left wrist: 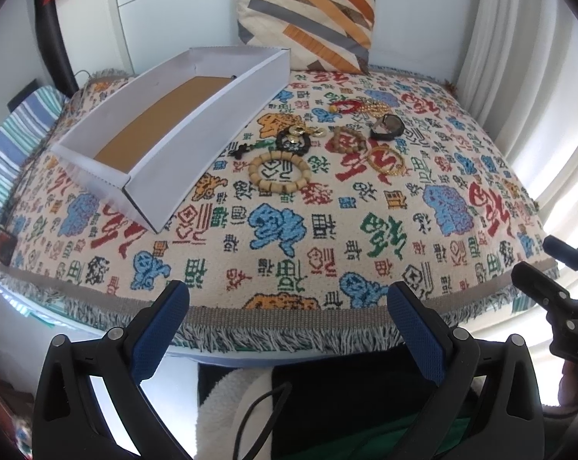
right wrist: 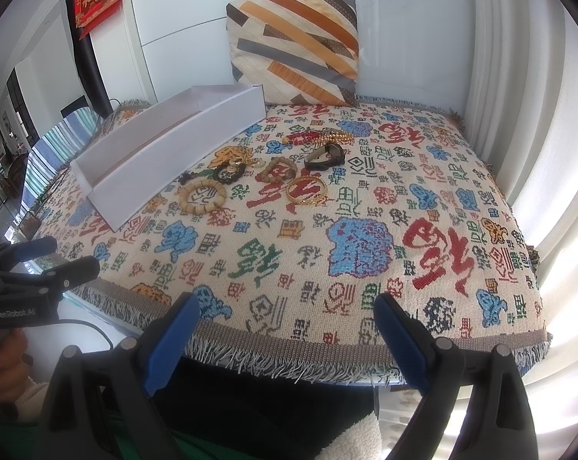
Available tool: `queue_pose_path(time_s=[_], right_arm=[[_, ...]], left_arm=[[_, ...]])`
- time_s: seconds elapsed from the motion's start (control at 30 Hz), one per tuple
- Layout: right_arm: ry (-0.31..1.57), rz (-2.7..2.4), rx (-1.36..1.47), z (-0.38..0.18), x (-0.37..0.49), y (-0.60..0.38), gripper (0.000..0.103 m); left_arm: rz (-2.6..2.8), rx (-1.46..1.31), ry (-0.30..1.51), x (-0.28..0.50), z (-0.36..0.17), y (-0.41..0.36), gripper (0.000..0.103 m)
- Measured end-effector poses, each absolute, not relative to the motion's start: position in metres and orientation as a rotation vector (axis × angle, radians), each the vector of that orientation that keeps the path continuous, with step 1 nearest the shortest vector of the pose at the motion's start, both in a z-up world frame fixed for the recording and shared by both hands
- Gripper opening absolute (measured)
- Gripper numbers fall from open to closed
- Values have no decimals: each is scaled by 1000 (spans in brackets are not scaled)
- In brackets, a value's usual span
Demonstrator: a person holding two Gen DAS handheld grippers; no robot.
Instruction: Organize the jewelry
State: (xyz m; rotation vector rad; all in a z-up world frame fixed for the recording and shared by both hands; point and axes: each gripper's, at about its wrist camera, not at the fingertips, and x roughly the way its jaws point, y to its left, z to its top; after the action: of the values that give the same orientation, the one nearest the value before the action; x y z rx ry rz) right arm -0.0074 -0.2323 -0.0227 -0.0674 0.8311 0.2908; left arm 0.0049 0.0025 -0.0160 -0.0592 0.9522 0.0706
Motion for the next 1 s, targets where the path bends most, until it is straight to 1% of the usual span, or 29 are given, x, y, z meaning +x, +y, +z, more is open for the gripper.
queue_pose_path(time_s=[0.47,0.73,0.87,1.0], right_arm=[[856,318,-53,-29,-2,-232,94],[903,360,-63,-41,7,-224,94],[929,380,-92,-48,13,-218,94],[952,381,-53,-52,27,-223,94]], left_arm=[[54,-68,973,11,-20,0,102],[58,-135,1044,24,-37,9,102],[65,-102,1081,30,-45,6,102],[8,-51,1119,35,-53,-5,102]])
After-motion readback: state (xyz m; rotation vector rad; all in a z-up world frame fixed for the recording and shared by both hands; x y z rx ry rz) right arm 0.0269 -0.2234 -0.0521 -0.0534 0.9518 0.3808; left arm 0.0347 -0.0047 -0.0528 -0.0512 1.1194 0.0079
